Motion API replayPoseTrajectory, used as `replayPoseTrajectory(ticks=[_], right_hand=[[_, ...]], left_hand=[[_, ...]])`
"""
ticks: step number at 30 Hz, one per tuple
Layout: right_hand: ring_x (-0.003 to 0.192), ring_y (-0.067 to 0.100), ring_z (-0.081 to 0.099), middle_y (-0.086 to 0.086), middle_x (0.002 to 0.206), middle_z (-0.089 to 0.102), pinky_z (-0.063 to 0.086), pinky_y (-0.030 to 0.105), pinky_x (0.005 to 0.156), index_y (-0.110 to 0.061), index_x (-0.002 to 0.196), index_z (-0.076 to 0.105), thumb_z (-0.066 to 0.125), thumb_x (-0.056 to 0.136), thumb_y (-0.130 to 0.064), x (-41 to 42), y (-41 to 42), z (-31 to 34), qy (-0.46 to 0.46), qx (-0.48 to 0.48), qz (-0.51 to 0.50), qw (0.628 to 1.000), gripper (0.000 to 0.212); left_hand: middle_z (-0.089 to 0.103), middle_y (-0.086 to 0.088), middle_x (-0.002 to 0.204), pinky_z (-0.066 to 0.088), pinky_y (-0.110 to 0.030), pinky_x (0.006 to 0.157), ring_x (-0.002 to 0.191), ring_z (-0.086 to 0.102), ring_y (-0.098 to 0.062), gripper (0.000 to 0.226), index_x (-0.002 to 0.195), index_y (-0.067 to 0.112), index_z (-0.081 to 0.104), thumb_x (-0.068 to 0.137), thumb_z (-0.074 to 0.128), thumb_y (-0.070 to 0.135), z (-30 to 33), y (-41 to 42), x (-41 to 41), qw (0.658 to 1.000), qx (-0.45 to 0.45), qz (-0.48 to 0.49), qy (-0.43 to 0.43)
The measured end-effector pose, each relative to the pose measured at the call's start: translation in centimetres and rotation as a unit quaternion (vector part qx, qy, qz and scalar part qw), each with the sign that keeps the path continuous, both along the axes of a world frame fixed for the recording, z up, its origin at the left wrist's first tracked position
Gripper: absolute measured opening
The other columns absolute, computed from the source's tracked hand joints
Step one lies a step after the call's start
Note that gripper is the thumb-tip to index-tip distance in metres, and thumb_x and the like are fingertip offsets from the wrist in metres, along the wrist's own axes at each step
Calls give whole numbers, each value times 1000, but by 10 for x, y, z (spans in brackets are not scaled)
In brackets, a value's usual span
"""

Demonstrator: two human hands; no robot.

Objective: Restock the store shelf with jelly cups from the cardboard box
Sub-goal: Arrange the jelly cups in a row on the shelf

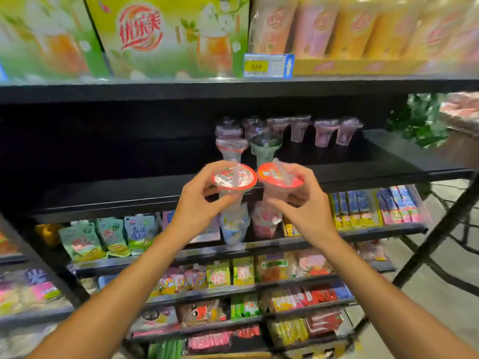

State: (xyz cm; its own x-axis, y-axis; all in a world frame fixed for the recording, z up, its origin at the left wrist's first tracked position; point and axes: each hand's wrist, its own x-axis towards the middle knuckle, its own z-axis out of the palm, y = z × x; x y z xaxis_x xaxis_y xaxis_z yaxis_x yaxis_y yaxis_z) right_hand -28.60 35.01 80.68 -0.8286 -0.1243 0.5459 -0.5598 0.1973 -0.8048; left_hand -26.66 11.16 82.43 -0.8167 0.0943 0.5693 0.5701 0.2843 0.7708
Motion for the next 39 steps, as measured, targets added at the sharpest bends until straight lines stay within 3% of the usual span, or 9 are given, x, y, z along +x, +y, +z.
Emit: replayPoseTrajectory(ticks=[10, 13, 17, 24, 28, 39], right_hand=[[115, -2, 63, -36, 120, 61, 53, 21, 96, -29, 137, 49, 83, 80, -3, -82, 17, 11, 1, 13, 49, 999, 71], [116, 1, 63, -33, 121, 62, 54, 25, 98, -36, 135, 49, 83, 81, -4, -92, 14, 0, -10, 18, 53, 998, 71], [118, 5, 63, -24, 124, 63, 55, 32, 101, -37, 135, 50, 84, 81, -6, -101, 9, -7, -15, 19, 55, 998, 72], [118, 1, 61, -18, 127, 63, 53, 23, 99, -35, 138, 48, 84, 81, -10, -107, 3, -7, -8, 38, 46, 998, 72], [120, 4, 61, -13, 131, 62, 53, 26, 100, -34, 140, 47, 84, 82, -13, -108, 2, -8, -2, 44, 35, 998, 72], [121, 5, 60, -13, 131, 61, 54, 32, 102, -36, 139, 47, 85, 81, -15, -112, 1, -8, 1, 58, 33, 998, 72]], left_hand=[[61, 8, 133, 52, -49, 103, 124, 60, -16, 56, 131, 25, 57, 84, 78, 2, 9, 22, -66, 996, 50, 79, -13], [61, 6, 132, 51, -51, 104, 124, 60, -18, 57, 132, 20, 57, 84, 78, 0, -1, 19, -72, 994, 63, 85, -26], [60, 7, 134, 51, -50, 103, 126, 59, -19, 58, 134, 22, 56, 84, 80, 6, -10, 16, -75, 995, 48, 84, -39], [59, 12, 133, 52, -47, 104, 126, 58, -15, 58, 134, 27, 55, 84, 80, 11, -13, 14, -80, 995, 30, 83, -38], [58, 15, 133, 53, -40, 103, 126, 57, -12, 59, 135, 27, 54, 85, 79, 10, -14, 12, -83, 996, 24, 82, -39], [59, 10, 135, 53, -41, 103, 127, 57, -12, 58, 136, 24, 54, 85, 79, 12, -12, 11, -90, 996, 30, 74, -49]])
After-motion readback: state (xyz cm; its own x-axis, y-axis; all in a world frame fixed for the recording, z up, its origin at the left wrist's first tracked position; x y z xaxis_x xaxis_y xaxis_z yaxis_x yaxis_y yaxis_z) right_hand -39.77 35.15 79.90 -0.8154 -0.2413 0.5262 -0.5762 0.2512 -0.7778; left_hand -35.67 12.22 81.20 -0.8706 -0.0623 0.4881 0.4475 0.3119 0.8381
